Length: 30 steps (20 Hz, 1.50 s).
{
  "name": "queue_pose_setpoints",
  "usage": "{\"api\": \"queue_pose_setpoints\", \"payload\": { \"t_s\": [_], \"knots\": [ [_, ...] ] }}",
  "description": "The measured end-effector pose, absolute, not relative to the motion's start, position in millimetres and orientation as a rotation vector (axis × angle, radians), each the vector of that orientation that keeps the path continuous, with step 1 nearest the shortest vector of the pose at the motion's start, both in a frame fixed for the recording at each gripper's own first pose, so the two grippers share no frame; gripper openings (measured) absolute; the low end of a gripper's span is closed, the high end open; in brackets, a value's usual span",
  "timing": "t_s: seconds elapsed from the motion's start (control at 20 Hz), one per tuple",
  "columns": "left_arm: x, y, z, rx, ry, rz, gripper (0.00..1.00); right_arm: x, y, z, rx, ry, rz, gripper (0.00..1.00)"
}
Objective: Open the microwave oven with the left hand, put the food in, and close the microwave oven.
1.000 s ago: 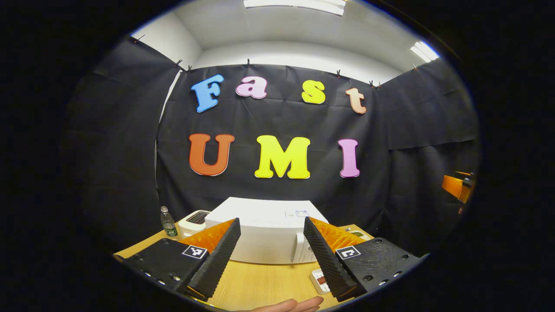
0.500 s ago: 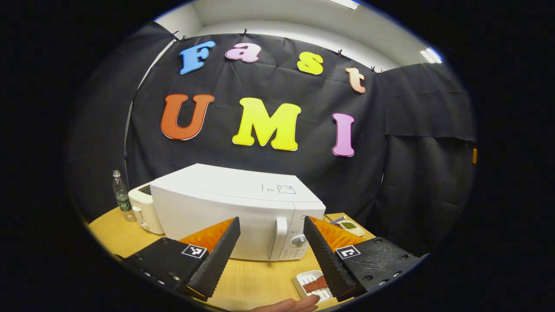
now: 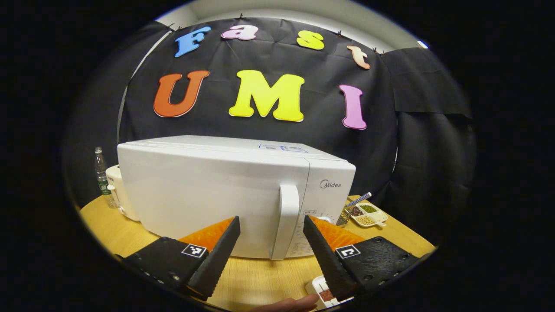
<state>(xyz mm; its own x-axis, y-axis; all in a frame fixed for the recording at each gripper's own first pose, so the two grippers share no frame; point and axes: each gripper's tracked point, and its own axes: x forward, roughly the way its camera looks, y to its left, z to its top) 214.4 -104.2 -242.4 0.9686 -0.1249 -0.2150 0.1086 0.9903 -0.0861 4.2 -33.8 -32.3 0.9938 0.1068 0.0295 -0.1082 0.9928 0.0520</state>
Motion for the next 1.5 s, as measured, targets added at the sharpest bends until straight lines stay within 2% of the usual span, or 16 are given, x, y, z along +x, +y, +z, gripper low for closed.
{"api": "queue_pose_setpoints", "payload": {
  "t_s": [0.05, 0.1, 0.15, 0.25, 0.3, 0.35, 0.4, 0.45, 0.5, 0.55, 0.6, 0.7, 0.75, 1.15, 1.5],
  "knots": [
    [218.3, -106.0, -245.4, -0.071, 0.218, -0.111, 0.92, 5.3, -34.5, -37.2, 0.049, -0.017, 0.113, 0.99],
    [222.8, -105.2, -245.3, -0.061, 0.202, -0.096, 0.92, 6.3, -35.4, -42.0, 0.047, -0.007, 0.118, 0.99],
    [227.8, -103.7, -245.6, -0.049, 0.19, -0.079, 0.92, 8.3, -36.9, -44.6, 0.047, -0.001, 0.118, 0.92],
    [234.5, -107.6, -253.5, -0.063, 0.195, -0.072, 0.91, 12.1, -41.2, -50.1, 0.05, 0.007, 0.115, 0.92],
    [237.3, -113.0, -257.0, -0.089, 0.199, -0.089, 0.77, 13.4, -42.9, -52.4, 0.052, 0.01, 0.114, 0.99],
    [241.7, -113.6, -259.8, -0.106, 0.203, -0.079, 0.82, 14.1, -44.8, -53.6, 0.053, 0.014, 0.113, 0.99],
    [242.1, -107.6, -255.7, -0.104, 0.183, -0.056, 0.78, 15.2, -46.1, -55.7, 0.054, 0.015, 0.113, 0.99],
    [241.2, -104.5, -256.3, -0.097, 0.189, -0.05, 0.7, 16.1, -47.5, -56.3, 0.055, 0.017, 0.112, 0.99],
    [240.0, -112.2, -256.8, -0.09, 0.191, -0.072, 0.77, 15.6, -48.7, -59.1, 0.055, 0.021, 0.11, 0.99],
    [240.0, -120.9, -256.7, -0.083, 0.198, -0.095, 0.39, 15.5, -49.9, -59.8, 0.057, 0.022, 0.108, 0.99],
    [241.2, -118.8, -265.3, -0.049, 0.255, -0.092, 0.32, 14.9, -49.8, -59.3, 0.061, 0.022, 0.109, 0.99],
    [237.3, -116.8, -260.4, -0.051, 0.266, -0.081, 0.23, 12.0, -49.7, -60.1, 0.062, 0.023, 0.112, 0.99],
    [238.3, -118.9, -266.1, -0.067, 0.292, -0.081, 0.14, 10.3, -49.7, -60.4, 0.062, 0.025, 0.115, 0.99],
    [229.2, -116.9, -265.5, -0.04, 0.278, -0.085, 0.14, 0.2, -59.1, -59.2, 0.057, 0.009, 0.102, 0.99],
    [167.6, -101.1, -258.6, -0.047, 0.247, -0.156, 0.14, -4.9, -44.1, -71.0, 0.074, 0.034, 0.132, 0.99]
  ]
}}
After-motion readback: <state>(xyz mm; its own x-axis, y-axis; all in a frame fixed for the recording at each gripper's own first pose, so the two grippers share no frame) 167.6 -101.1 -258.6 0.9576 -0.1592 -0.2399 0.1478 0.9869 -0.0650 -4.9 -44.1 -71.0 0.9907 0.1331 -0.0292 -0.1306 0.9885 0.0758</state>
